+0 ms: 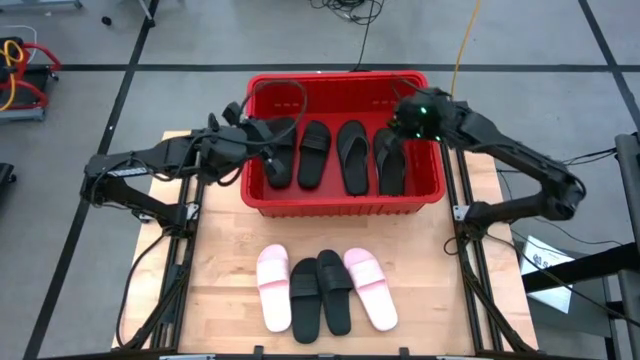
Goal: Pick and place slides into bin
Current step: Put the pink slide into the red container
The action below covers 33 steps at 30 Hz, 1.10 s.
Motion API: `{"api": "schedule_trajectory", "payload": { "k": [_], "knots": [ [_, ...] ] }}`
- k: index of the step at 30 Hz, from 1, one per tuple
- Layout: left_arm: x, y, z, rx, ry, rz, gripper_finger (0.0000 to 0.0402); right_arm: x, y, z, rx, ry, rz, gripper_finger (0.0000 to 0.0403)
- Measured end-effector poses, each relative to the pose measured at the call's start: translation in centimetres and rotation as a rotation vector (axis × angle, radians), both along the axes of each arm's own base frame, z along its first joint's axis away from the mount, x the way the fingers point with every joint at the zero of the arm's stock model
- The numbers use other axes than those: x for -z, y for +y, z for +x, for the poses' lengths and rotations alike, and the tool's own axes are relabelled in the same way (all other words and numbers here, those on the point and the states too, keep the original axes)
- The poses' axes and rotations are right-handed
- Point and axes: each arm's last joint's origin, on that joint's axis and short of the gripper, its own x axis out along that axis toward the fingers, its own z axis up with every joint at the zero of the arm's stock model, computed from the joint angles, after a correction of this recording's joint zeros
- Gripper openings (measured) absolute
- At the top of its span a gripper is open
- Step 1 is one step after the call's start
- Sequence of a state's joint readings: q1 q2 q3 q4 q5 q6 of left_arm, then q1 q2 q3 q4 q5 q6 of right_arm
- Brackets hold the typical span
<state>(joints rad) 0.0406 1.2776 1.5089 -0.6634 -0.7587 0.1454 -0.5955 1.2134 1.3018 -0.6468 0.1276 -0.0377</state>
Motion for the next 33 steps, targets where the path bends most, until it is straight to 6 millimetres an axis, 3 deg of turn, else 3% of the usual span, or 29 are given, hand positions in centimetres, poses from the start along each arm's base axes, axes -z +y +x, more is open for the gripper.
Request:
{"api": "schedule_trajectory", "payload": {
  "k": [7,13,22,33],
  "knots": [
    [1.8,-0.4,-2.0,-0.026,0.080,-0.232,0.0150,-2.1,4.3,-0.4,-0.186,-0.053,-0.090,0.0002],
    [4.1,-1.9,-4.0,0.012,0.284,-0.616,0.0150,-3.0,6.6,-0.9,-0.268,-0.101,-0.107,0.0001],
    [7.8,-5.2,-5.5,0.115,0.425,-0.977,0.0150,-3.2,7.7,-0.8,-0.318,-0.112,-0.108,0.0001],
    [14.9,-8.1,-6.2,0.487,0.409,-1.244,0.0150,-3.2,8.1,-0.7,-0.339,-0.115,-0.104,0.0000]
  ]
}}
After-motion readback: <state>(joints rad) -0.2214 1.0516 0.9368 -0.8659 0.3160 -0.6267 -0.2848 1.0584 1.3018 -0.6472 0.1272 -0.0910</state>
